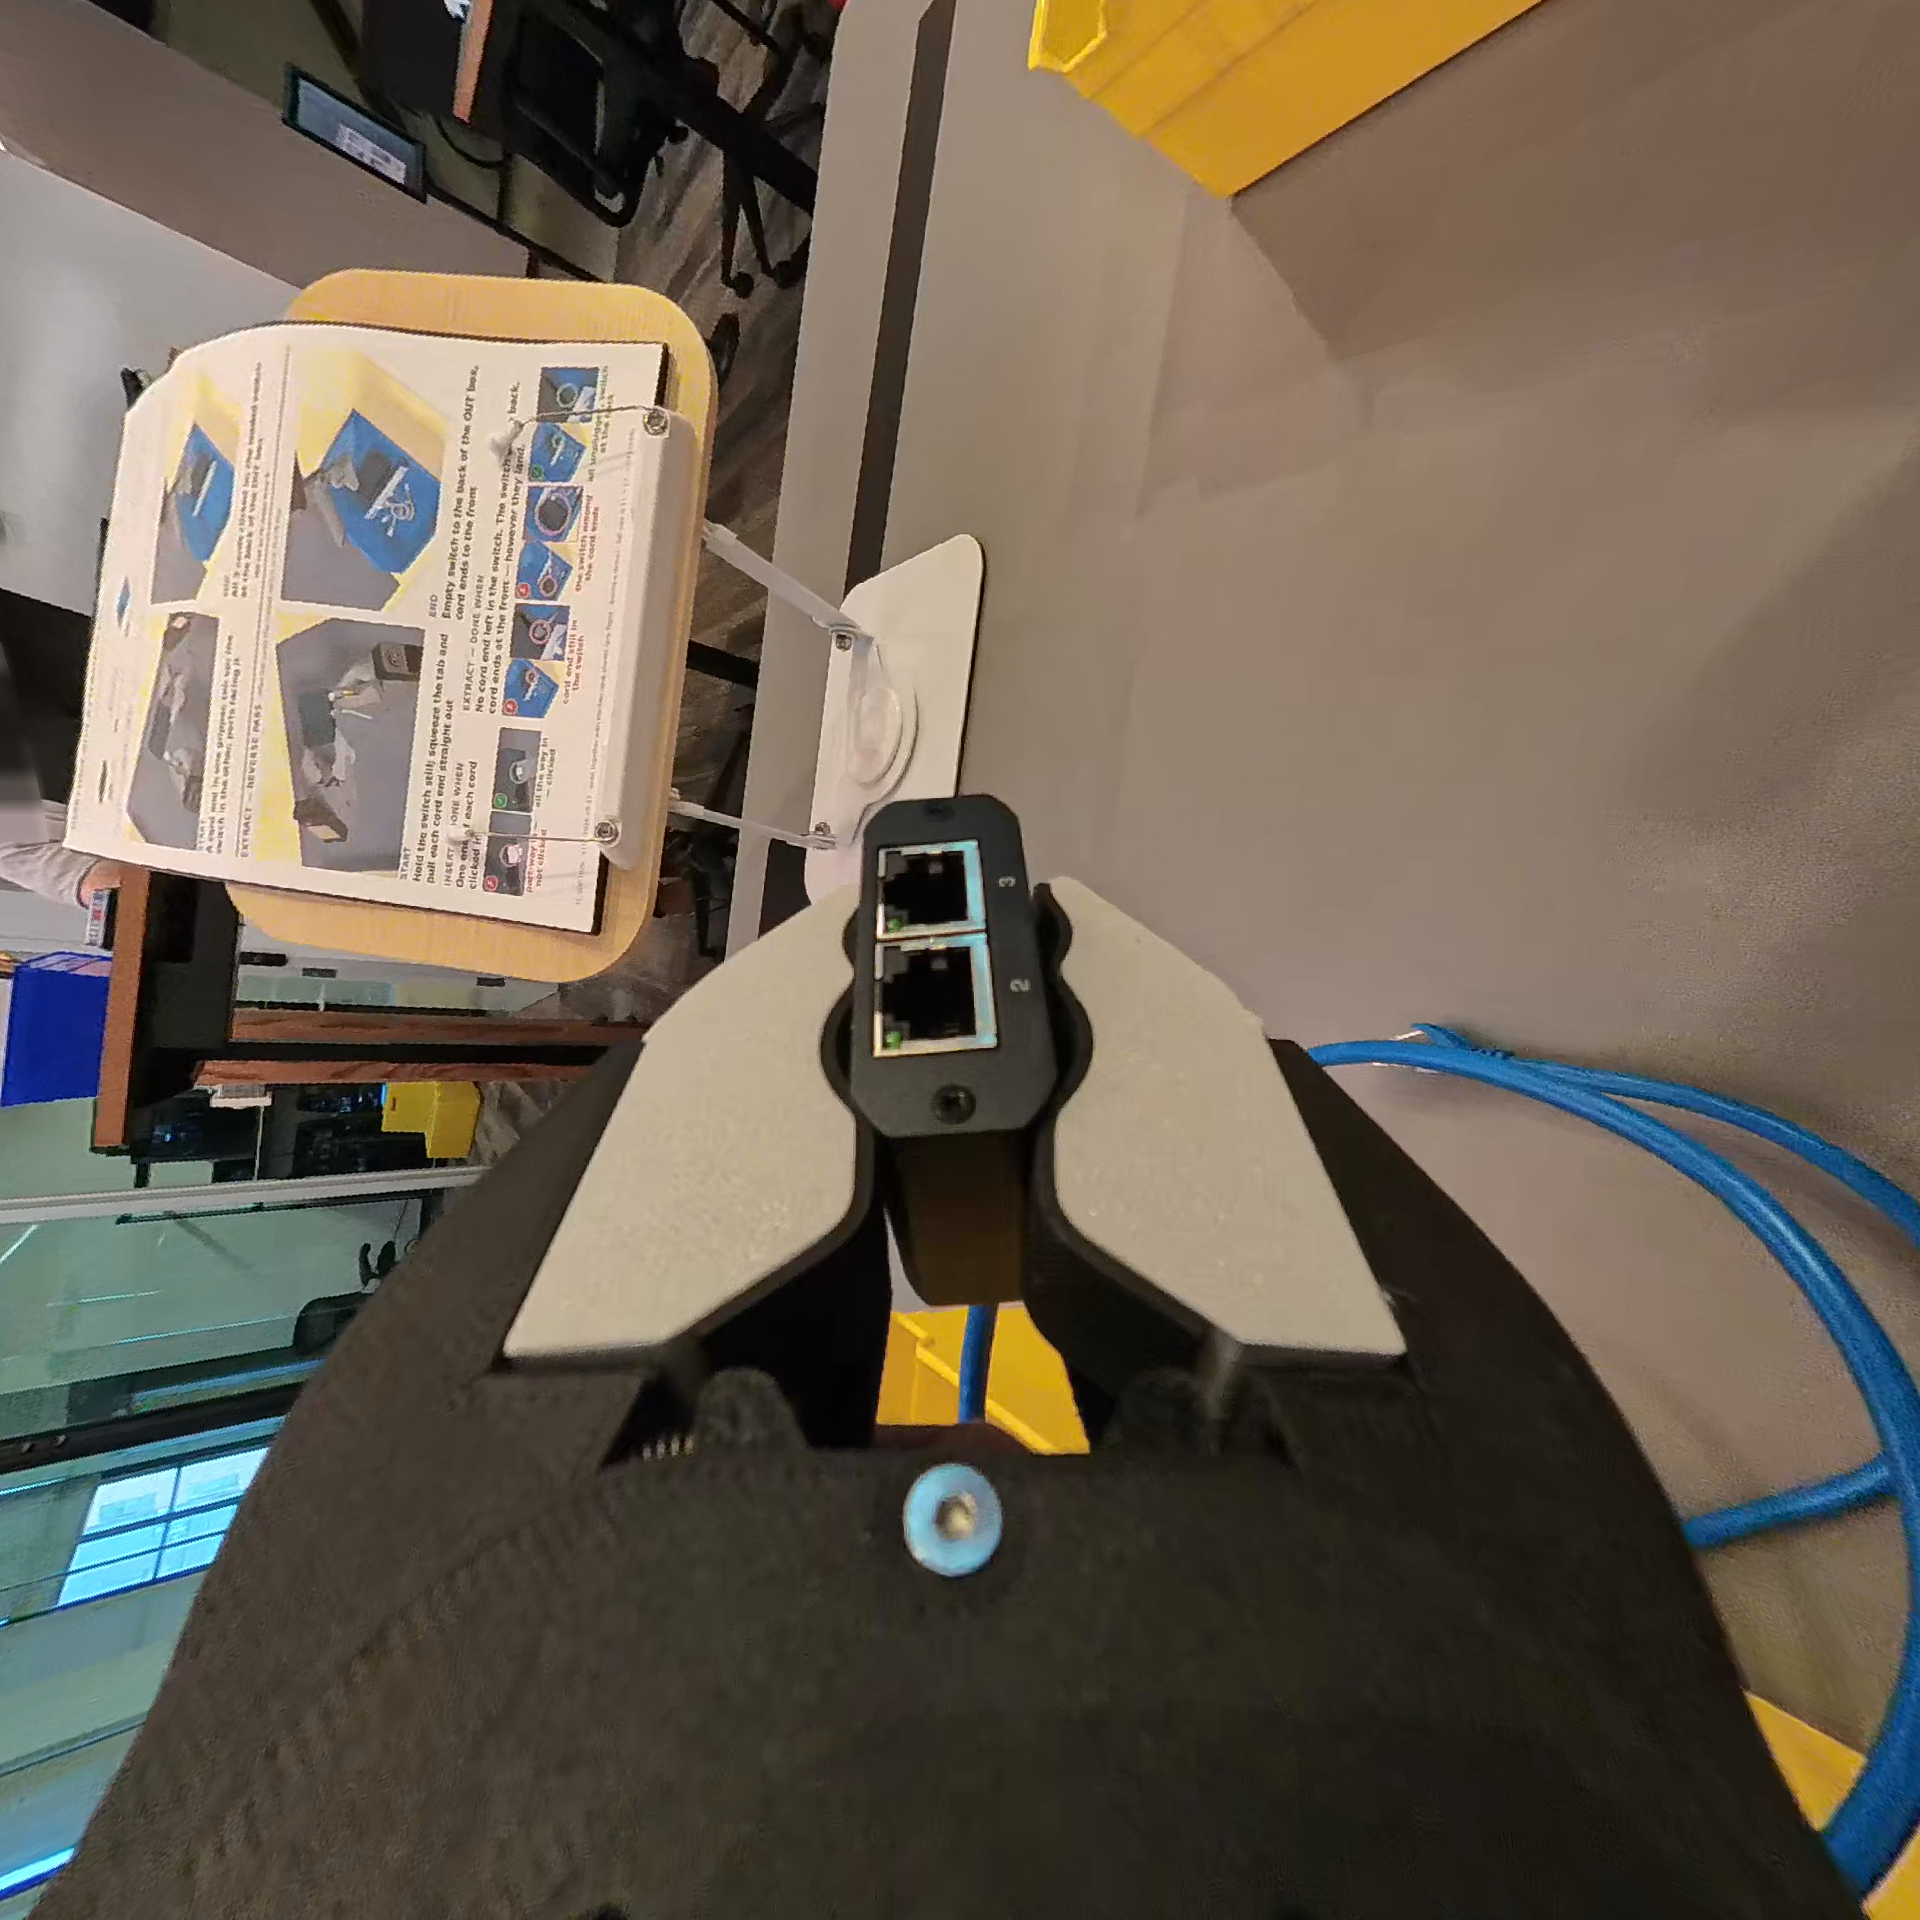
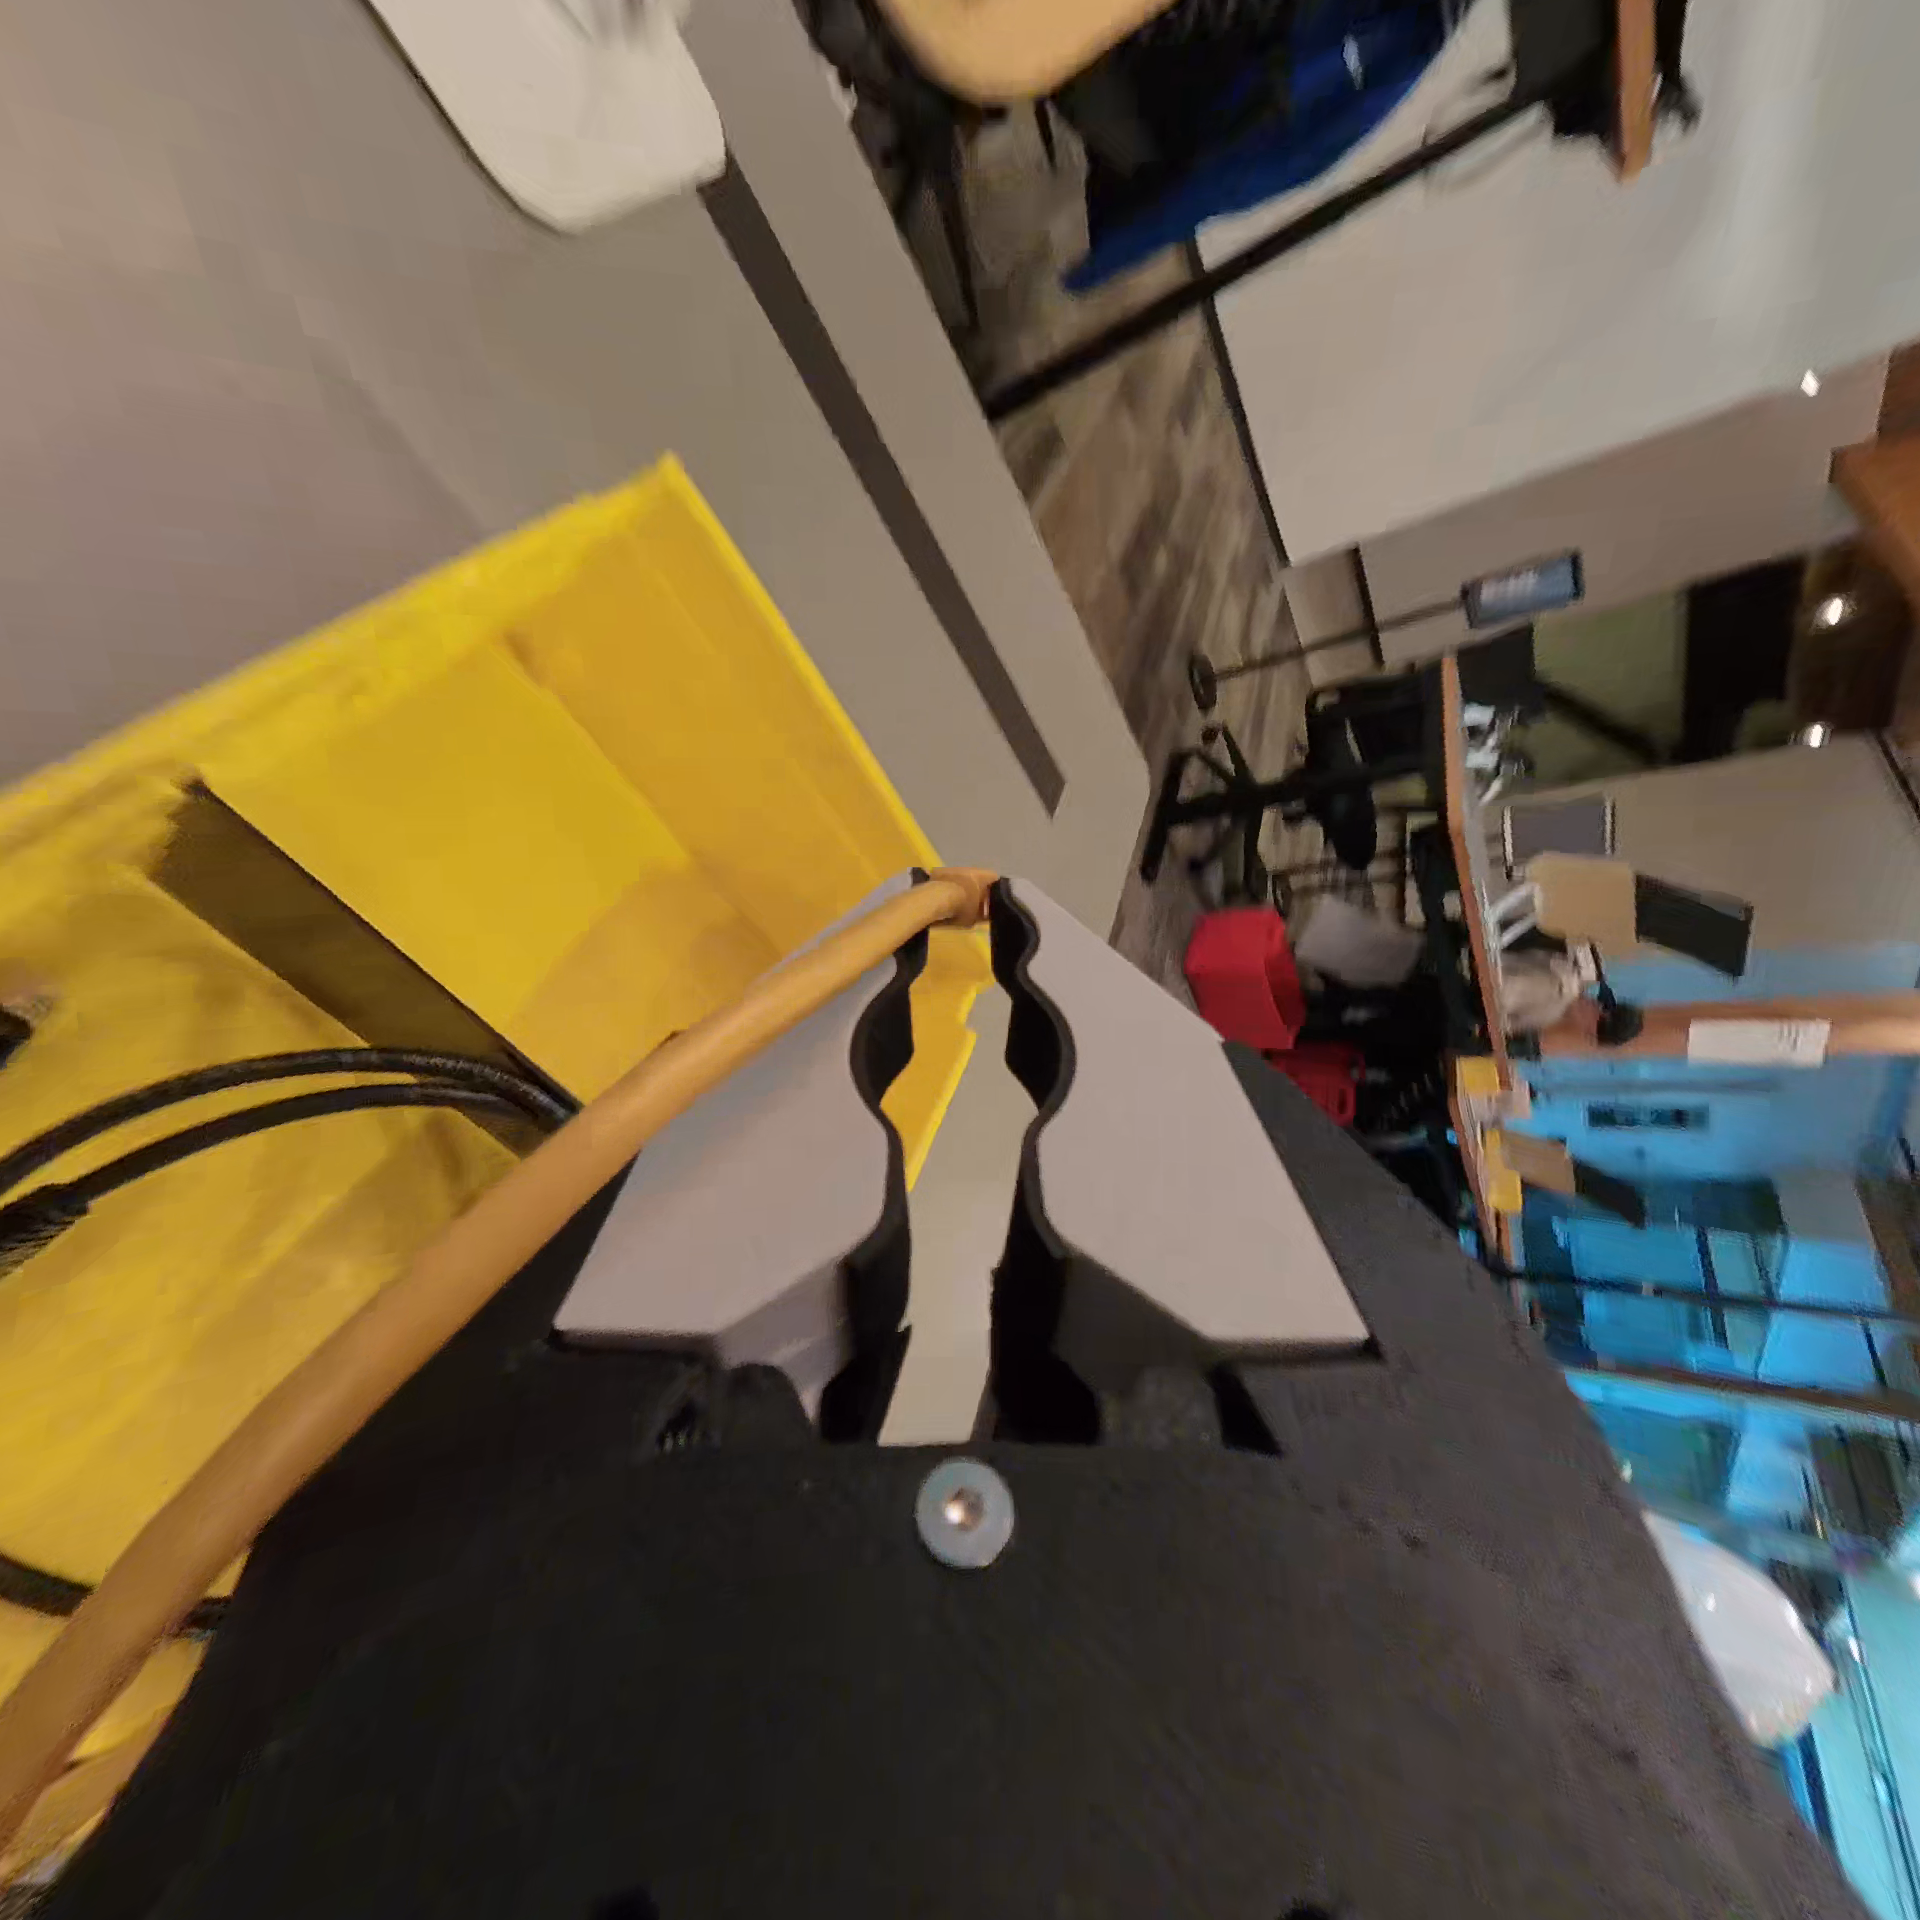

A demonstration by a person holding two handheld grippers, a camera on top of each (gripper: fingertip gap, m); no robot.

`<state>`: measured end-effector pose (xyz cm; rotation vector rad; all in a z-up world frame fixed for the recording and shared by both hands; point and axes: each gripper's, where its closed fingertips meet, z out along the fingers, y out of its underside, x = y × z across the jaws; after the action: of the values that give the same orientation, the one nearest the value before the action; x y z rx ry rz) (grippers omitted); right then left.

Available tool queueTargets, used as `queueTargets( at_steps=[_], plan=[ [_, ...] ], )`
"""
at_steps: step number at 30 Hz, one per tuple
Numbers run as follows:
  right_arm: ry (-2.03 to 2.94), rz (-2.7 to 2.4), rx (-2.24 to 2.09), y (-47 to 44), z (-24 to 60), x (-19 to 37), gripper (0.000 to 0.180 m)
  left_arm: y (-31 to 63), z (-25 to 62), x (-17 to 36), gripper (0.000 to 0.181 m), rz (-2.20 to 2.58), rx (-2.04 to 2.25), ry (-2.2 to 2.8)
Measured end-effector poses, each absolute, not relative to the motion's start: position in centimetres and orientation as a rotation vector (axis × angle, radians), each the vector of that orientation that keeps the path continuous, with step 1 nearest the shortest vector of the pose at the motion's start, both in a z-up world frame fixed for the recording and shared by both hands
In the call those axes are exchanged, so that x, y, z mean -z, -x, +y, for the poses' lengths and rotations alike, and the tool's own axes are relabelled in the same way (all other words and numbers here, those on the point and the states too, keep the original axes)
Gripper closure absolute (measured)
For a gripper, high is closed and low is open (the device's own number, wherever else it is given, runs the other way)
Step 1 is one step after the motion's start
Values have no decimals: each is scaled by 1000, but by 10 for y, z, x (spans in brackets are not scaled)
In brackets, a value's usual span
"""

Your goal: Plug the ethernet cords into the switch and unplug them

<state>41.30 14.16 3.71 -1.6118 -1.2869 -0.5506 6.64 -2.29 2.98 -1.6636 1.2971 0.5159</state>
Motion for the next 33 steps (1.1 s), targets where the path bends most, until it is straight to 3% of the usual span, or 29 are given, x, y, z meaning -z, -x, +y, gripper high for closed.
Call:
queueTargets(
  at_steps=[5,13,19,26,33],
  plan=[
    [1731,-1247,617,-435,155,24,168,-69,-22,-27,153,1296,-509,1672],
    [1820,-1356,600,-430,137,62,160,-74,-19,-22,153,1311,-506,1676],
    [1825,-1468,616,-433,123,65,157,-77,-21,-18,153,1317,-497,1678],
    [1850,-1786,526,-439,86,84,134,-74,-24,-19,153,1306,-496,1679],
    [1713,-1715,462,-431,69,31,139,-76,-27,-31,153,1275,-454,1650]
  ],
)
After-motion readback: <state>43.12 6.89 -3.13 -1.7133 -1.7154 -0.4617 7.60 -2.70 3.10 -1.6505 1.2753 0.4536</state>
